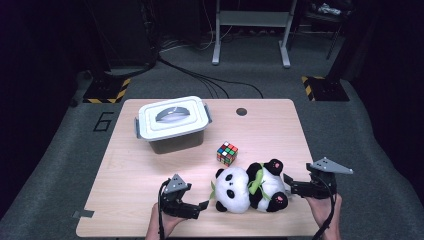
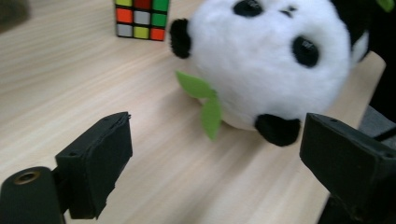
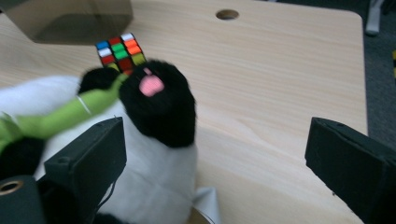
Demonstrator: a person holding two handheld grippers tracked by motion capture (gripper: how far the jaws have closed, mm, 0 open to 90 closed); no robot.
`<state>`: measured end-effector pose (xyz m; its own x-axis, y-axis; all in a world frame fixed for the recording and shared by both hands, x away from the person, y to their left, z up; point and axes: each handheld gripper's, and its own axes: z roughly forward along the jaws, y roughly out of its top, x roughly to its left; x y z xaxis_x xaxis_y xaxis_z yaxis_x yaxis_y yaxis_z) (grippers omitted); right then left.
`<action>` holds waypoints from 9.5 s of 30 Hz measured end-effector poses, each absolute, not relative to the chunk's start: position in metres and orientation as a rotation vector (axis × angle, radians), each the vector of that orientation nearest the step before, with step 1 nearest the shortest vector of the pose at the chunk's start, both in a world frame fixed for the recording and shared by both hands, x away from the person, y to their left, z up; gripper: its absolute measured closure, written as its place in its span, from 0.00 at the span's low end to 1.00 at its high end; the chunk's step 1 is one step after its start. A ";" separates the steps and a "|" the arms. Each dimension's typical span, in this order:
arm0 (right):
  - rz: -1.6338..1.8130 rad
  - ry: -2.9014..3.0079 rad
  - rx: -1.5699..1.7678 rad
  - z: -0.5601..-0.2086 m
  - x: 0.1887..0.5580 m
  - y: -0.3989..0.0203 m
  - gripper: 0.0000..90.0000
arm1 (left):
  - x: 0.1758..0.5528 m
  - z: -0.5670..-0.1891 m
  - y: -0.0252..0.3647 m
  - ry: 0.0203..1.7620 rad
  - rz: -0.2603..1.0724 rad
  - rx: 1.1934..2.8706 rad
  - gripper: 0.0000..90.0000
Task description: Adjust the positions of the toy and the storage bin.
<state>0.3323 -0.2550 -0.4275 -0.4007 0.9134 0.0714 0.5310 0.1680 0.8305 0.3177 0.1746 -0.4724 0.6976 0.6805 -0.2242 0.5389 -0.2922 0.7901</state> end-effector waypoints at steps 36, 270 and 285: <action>0.829 1.975 1.522 -0.526 0.343 -0.277 0.00 | 0.424 -0.449 0.118 0.910 0.309 2.041 0.03; 0.843 1.991 1.560 -0.529 0.345 -0.278 0.00 | 0.435 -0.484 0.415 1.748 0.540 1.912 0.36; 0.843 1.992 1.559 -0.529 0.345 -0.278 0.00 | 0.425 -0.448 0.398 1.639 0.569 1.869 0.05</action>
<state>0.3449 -0.2781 -0.5287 -0.2431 0.9700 0.0072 0.6804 0.1652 0.7140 0.4251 0.3978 -0.4484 0.1528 0.9865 -0.0585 0.7377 -0.0745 0.6710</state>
